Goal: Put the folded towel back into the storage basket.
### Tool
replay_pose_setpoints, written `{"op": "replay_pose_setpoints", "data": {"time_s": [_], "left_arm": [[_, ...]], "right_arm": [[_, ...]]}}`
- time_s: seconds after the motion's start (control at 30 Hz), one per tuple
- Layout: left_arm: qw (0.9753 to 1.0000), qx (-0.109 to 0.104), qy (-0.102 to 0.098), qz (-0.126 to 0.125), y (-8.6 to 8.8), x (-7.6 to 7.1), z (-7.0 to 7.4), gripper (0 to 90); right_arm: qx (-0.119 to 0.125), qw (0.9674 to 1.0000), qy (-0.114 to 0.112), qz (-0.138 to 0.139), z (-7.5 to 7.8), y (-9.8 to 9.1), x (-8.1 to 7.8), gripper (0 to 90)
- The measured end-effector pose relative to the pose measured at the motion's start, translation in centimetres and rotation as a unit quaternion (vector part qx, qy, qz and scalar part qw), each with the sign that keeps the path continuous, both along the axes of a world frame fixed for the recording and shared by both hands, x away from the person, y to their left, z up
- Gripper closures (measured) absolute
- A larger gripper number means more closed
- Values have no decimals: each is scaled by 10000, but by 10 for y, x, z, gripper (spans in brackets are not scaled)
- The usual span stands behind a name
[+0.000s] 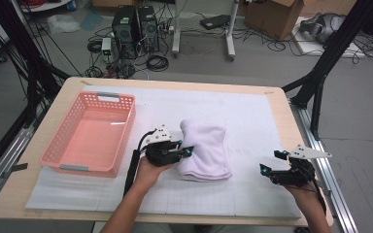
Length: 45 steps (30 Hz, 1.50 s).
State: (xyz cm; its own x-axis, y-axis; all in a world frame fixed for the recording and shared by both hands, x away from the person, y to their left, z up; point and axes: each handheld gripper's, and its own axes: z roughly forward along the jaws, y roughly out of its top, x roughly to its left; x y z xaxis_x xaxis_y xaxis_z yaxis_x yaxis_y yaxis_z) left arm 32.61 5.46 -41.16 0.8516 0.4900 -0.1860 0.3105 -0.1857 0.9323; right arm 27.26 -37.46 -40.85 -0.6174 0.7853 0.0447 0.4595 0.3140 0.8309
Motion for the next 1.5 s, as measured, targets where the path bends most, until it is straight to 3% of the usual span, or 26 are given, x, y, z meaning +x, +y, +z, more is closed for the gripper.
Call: {"op": "replay_pose_setpoints", "data": {"time_s": [0.17,0.27,0.6,0.8,0.97,1.5], "left_arm": [[9996,-24,-255,-106,16,-5,9,739],[9990,-173,-406,-119,29,-8,17,744],[9968,-317,-713,-145,64,-12,42,746],[9961,-208,-835,-186,88,-9,64,747],[9951,-167,-972,-81,111,-7,79,746],[9900,-597,-1251,271,185,-11,100,746]], "right_arm": [[33,10000,16,-11,1,0,0,172],[22,10000,18,2,0,2,0,172],[10,10000,-27,68,2,6,0,172],[5,10000,-15,83,2,8,0,172],[18,10000,-23,84,3,9,0,171],[-68,9999,-42,130,4,14,1,172]]}}
